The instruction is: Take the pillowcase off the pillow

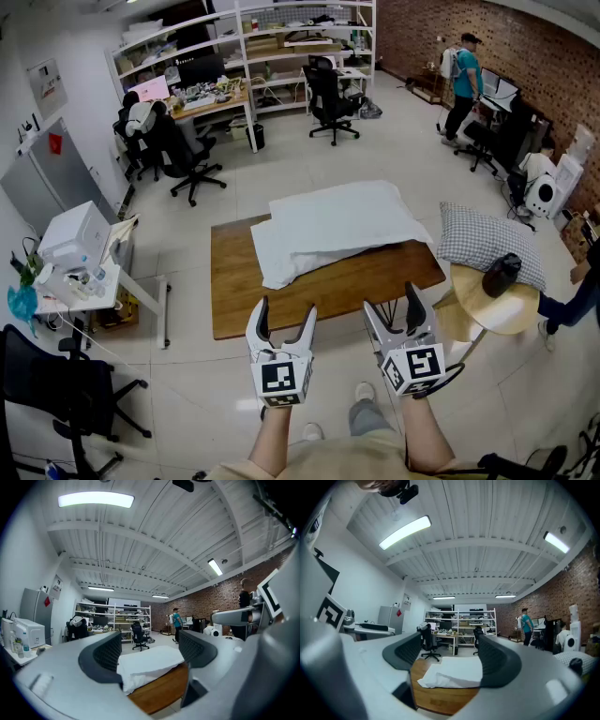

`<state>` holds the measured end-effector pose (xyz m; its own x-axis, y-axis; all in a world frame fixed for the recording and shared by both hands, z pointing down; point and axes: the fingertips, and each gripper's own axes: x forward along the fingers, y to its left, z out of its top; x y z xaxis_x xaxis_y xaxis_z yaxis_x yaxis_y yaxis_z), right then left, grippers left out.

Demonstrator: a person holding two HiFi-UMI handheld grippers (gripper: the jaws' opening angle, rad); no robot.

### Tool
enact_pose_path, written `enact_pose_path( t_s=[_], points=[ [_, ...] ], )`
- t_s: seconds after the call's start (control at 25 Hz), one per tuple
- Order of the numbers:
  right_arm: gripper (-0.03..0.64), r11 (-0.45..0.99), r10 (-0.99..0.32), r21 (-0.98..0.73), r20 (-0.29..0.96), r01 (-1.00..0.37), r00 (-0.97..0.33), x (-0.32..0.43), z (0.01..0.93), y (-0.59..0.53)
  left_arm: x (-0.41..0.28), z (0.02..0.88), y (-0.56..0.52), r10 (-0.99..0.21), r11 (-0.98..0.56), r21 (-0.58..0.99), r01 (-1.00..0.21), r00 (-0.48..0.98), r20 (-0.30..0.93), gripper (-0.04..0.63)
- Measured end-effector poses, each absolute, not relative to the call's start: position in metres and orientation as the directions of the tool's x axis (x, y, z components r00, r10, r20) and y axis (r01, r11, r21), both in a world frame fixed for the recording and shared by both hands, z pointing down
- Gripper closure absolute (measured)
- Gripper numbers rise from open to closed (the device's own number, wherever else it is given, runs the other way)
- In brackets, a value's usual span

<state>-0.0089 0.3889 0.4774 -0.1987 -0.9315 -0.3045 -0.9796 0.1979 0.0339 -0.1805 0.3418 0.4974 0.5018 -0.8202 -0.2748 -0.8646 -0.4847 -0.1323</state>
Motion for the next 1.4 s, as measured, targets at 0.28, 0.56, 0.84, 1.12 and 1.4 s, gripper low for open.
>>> enact_pose_path(
  t_s=[0.28,0.56,0.84,1.12,1.4],
  points=[
    [0.244,0.229,-0.922,0.018,-0.317,-0.973,-0.223,0.068,0.488,0.305,-0.108,0.508,0.260,-0.834,-0.468,-0.115,-0.876,0.481,-0.269,0.225],
    [0.244,0.275,-0.900,-0.033,-0.361,-0.961,-0.245,0.188,0.481,0.242,-0.002,0.510,0.211,-0.853,-0.429,-0.143,-0.892,0.452,-0.261,0.225],
    [0.244,0.372,-0.896,-0.085,-0.291,-0.924,-0.334,0.244,0.502,0.165,0.052,0.511,0.158,-0.897,-0.366,-0.128,-0.922,0.386,-0.215,0.225],
    [0.244,0.431,-0.872,-0.071,-0.290,-0.899,-0.395,0.221,0.516,0.100,0.052,0.523,0.092,-0.900,-0.364,-0.137,-0.921,0.385,-0.203,0.225],
    [0.244,0.393,-0.886,-0.044,-0.285,-0.919,-0.365,0.181,0.516,0.034,0.011,0.528,0.013,-0.880,-0.409,-0.122,-0.904,0.427,-0.209,0.225]
  ],
)
